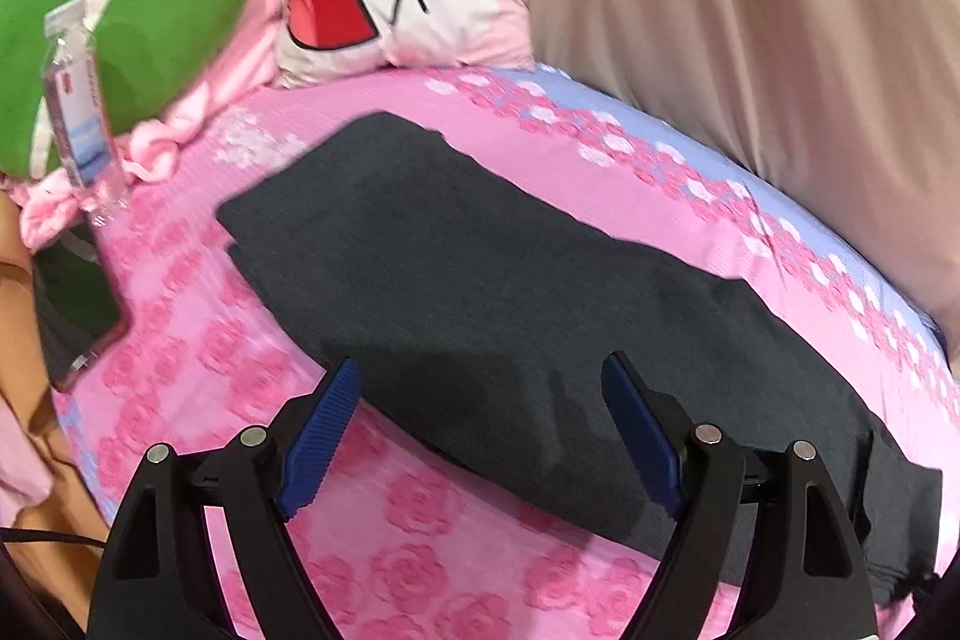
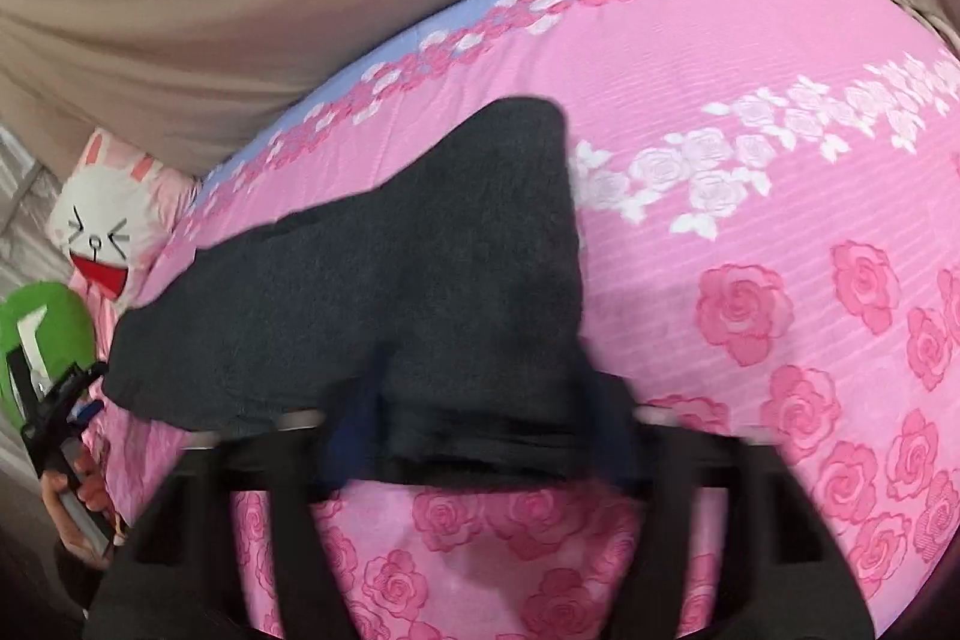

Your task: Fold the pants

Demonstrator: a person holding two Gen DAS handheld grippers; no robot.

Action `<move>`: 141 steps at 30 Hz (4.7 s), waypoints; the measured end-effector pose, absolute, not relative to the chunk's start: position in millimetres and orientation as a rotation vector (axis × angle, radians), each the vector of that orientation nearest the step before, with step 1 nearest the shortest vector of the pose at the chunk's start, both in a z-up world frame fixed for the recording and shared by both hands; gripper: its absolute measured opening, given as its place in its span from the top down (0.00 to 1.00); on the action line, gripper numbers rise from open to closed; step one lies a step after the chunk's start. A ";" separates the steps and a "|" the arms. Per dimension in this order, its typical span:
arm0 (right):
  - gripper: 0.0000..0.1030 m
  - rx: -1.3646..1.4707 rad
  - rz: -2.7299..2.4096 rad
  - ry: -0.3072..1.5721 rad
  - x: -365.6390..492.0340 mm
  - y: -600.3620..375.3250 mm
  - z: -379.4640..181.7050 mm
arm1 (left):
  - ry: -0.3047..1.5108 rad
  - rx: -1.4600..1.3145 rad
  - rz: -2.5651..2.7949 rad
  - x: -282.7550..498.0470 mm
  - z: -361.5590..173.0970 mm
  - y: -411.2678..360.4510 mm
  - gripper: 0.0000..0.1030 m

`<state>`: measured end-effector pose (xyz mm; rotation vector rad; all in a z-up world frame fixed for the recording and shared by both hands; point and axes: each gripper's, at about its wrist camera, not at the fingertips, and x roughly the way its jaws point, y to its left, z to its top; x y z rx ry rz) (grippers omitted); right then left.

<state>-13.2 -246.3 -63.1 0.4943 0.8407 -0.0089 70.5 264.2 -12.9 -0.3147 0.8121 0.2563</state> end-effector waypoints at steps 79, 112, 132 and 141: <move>0.27 0.251 -0.088 0.744 -84.2 -249.3 -13.2 | 0.881 0.065 -0.320 24.1 1.5 -51.0 0.38; 0.81 0.488 0.046 0.712 -24.9 -263.5 10.8 | 0.789 -0.208 -0.060 2.5 31.6 140.8 0.16; 0.41 0.387 -0.008 0.741 -23.0 -273.3 -25.6 | 0.851 0.046 -0.197 -0.3 8.2 11.4 0.16; 0.96 0.287 -0.052 0.646 -44.6 -281.1 16.1 | 0.876 0.083 -0.186 -3.2 -3.3 5.4 0.16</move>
